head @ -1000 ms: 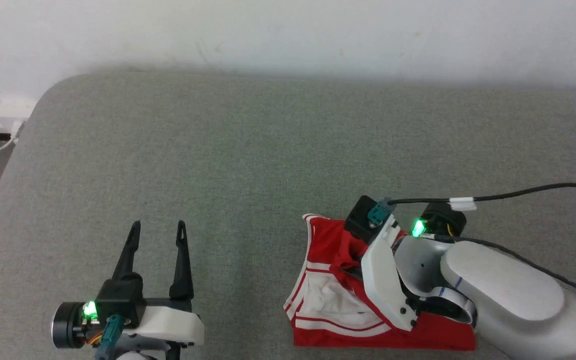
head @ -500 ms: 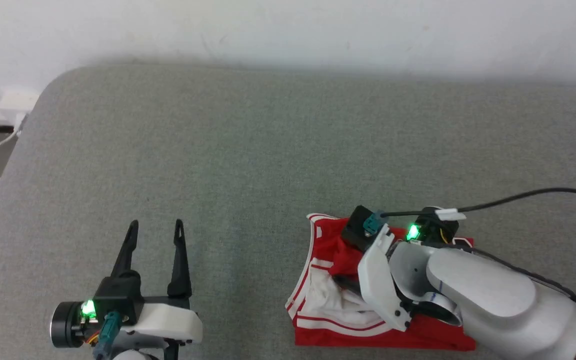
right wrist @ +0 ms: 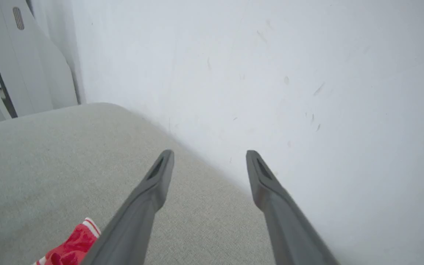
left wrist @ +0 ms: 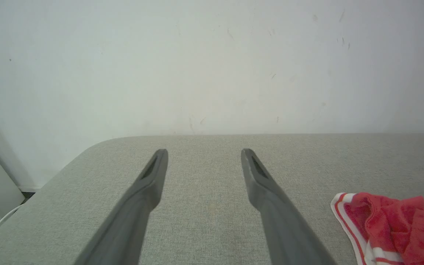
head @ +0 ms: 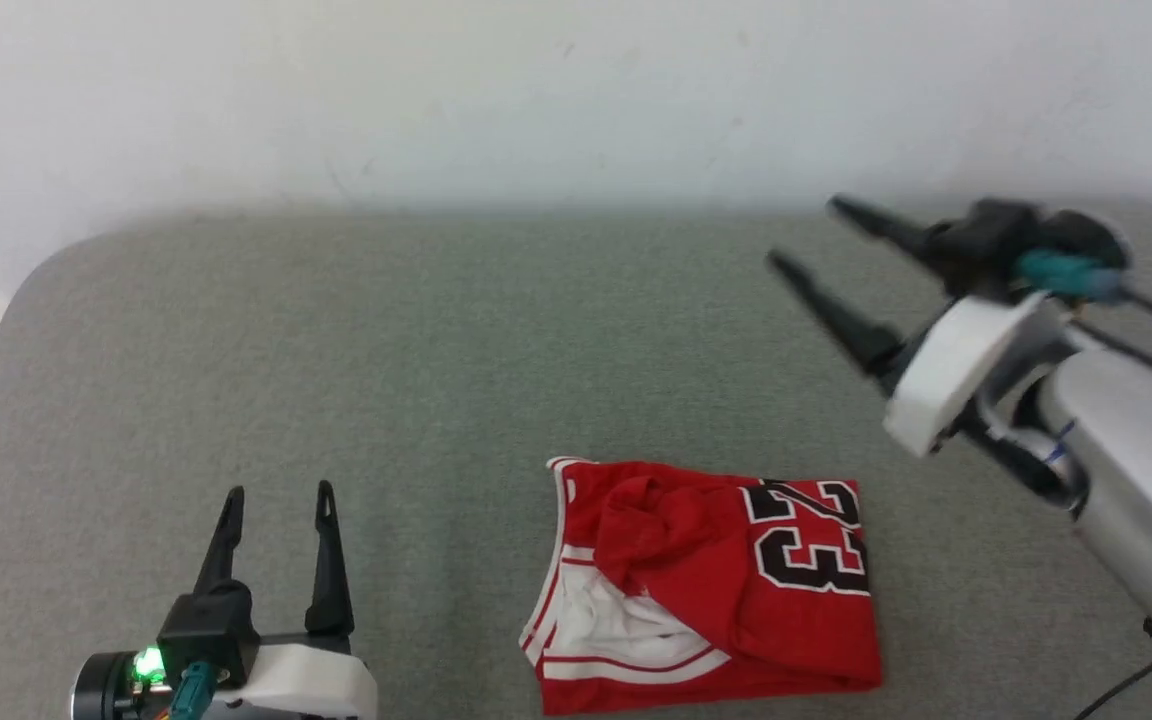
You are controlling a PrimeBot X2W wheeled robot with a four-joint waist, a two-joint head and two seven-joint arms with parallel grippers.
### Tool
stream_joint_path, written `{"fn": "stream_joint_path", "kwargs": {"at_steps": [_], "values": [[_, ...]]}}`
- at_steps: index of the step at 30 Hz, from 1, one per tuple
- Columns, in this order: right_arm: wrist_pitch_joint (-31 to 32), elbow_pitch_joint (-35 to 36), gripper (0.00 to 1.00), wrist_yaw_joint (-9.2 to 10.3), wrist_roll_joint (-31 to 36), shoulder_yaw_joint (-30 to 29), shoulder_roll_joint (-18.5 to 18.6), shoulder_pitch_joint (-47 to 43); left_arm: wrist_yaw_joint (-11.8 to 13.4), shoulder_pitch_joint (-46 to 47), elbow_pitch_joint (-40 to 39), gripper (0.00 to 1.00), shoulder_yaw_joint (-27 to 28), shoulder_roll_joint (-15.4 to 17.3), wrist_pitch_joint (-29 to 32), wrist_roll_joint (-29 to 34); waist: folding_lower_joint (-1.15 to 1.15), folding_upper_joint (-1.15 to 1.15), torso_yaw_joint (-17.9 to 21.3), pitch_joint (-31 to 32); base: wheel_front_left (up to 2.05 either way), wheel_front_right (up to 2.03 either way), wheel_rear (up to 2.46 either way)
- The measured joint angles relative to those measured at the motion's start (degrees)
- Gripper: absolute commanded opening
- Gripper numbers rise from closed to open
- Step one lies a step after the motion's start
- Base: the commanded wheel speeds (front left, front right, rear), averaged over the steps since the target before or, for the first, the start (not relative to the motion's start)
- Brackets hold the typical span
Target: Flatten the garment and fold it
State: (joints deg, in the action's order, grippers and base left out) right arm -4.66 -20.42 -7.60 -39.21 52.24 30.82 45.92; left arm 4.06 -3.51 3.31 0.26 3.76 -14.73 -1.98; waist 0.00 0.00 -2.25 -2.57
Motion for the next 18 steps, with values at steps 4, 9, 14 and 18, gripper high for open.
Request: {"fn": "stream_joint_path", "kwargs": {"at_steps": [4, 9, 14, 18], "values": [[-6.3, -1.6, 1.0, 0.01, 4.2, -13.3, -2.1, -4.9, -0.1, -0.2, -0.3, 1.0, 0.3, 0.0, 0.0, 0.0, 0.0, 0.0, 1.6, 1.3, 0.0, 0.0, 0.0], [-9.1, 0.2, 1.0, 0.05, 13.1, -27.2, -6.1, -12.9, -0.1, -1.4, -0.5, 1.0, 0.7, 0.0, 0.0, 0.0, 0.0, 0.0, 2.9, 2.8, 0.0, 0.0, 0.0], [-9.8, 5.3, 1.0, 0.08, 17.5, -40.4, -12.9, -23.7, -0.5, -2.1, -0.6, 1.0, 0.8, 0.0, 0.0, 0.1, 0.0, 0.0, 3.2, 3.9, 0.0, 0.0, 0.0], [-10.1, 9.1, 1.0, 0.08, 22.1, -46.7, -17.7, -32.6, -0.6, -2.4, -0.6, 1.0, 0.8, 0.0, 0.0, 0.1, 0.0, 0.0, 2.8, 4.3, 0.0, 0.0, 0.0]]}}
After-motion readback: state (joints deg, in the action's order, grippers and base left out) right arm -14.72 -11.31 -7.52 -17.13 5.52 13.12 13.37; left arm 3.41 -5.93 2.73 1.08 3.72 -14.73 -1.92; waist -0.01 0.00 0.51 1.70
